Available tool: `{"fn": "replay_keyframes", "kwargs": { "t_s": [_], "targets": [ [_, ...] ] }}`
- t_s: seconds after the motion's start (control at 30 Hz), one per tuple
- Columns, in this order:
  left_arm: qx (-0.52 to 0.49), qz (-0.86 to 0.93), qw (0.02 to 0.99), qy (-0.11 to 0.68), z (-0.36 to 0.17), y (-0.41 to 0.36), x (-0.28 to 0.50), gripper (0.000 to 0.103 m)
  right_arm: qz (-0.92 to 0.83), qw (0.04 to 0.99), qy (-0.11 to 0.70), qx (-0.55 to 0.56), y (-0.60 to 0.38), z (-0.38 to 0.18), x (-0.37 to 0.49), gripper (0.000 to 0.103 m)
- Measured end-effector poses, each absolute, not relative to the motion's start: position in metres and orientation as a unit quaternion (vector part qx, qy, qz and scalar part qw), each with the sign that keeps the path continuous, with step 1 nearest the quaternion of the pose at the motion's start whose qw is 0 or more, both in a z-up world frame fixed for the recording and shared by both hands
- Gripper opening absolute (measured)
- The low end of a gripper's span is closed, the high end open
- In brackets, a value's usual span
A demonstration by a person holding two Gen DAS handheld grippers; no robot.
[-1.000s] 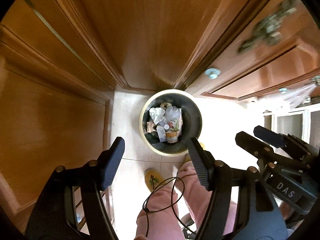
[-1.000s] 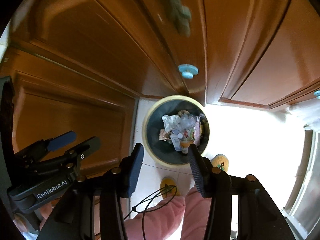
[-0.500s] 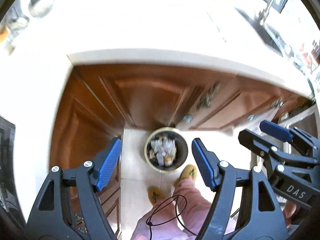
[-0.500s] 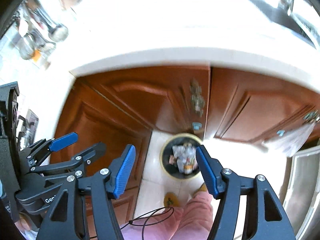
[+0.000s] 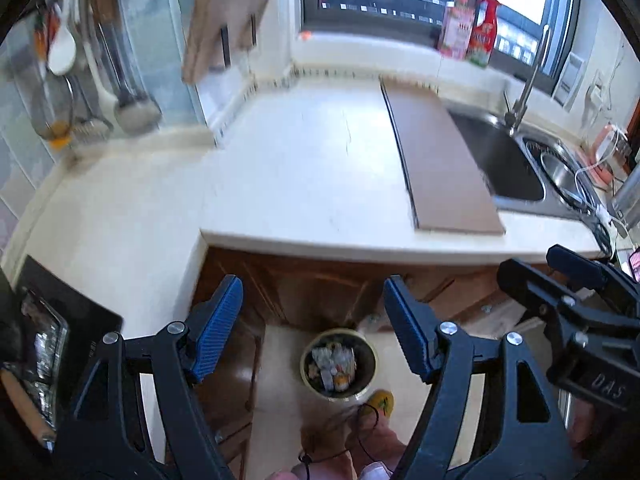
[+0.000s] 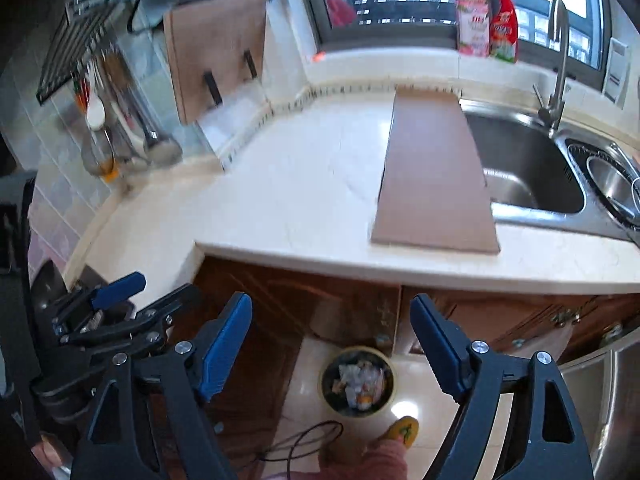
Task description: Collect trash
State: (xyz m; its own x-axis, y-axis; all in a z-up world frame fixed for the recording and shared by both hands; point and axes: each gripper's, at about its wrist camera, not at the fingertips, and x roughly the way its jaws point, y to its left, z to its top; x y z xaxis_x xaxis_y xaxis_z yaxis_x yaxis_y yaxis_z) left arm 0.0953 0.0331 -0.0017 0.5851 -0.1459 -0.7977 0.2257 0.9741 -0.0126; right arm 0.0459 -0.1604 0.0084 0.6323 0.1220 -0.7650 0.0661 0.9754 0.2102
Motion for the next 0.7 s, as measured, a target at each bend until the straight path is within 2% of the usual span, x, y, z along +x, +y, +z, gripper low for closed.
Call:
{"fn": "replay_keyframes", "kwargs": {
  "t_s": [0.33,0.7],
  "targets": [
    [0.024,-0.081,0.912,0.400,0.064,0.041,0.095,0.071,0.023,0.923,0.374,0.087,-0.161,0.113,0.036,0.089],
    [0.017,-0.062,0.921,0.384,0.081,0.046,0.106,0.071,0.020,0.939,0.337,0.065,-0.149,0.157,0.036,0.092]
  ]
}}
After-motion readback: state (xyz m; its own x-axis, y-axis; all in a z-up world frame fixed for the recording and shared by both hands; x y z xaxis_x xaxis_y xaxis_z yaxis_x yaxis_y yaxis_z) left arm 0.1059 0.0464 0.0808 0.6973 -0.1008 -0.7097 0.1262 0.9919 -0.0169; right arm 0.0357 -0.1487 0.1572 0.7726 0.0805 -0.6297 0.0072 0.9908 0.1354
